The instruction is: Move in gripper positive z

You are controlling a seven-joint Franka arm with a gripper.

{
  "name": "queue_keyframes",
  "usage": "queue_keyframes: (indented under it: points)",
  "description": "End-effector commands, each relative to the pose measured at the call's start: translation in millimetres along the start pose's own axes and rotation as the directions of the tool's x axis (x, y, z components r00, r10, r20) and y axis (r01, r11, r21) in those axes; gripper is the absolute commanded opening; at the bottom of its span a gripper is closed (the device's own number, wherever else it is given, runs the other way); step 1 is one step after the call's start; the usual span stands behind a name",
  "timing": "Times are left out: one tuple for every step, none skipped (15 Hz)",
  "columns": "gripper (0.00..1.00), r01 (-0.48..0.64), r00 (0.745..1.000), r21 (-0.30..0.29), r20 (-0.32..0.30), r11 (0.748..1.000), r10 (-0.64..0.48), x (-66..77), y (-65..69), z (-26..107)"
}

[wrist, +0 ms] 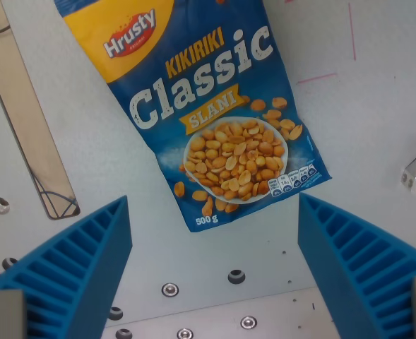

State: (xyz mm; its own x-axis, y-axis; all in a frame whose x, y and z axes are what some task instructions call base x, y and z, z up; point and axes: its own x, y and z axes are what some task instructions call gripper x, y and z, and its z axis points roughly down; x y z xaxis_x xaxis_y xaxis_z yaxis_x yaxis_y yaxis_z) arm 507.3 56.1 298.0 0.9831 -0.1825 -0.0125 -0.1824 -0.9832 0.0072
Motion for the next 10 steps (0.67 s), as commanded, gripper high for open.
queue_keyframes:
  points:
    - [1.0,0.0,1.0,0.001,-0.005,1.0,0.0,0.0,0.0,2.7]
    - [1.0,0.0,1.0,0.001,-0.005,1.0,0.0,0.1,0.0,7.7]
    - [1.0,0.0,1.0,0.001,-0.005,1.0,0.0,0.1,0.0,12.7]
    - [1.0,0.0,1.0,0.001,-0.005,1.0,0.0,0.1,0.0,17.7]
    - [1.0,0.0,1.0,0.001,-0.005,1.0,0.0,0.1,0.0,22.7]
    - [1.0,0.0,1.0,0.001,-0.005,1.0,0.0,0.2,0.0,27.7]
    - [1.0,0.0,1.0,0.001,-0.005,1.0,0.0,0.2,0.0,32.7]
    - [1.0,0.0,1.0,0.001,-0.005,1.0,0.0,0.2,0.0,37.7]
    - [1.0,0.0,1.0,0.001,-0.005,1.0,0.0,0.2,0.0,42.7]
    - [1.0,0.0,1.0,0.001,-0.005,1.0,0.0,0.2,0.0,47.7]
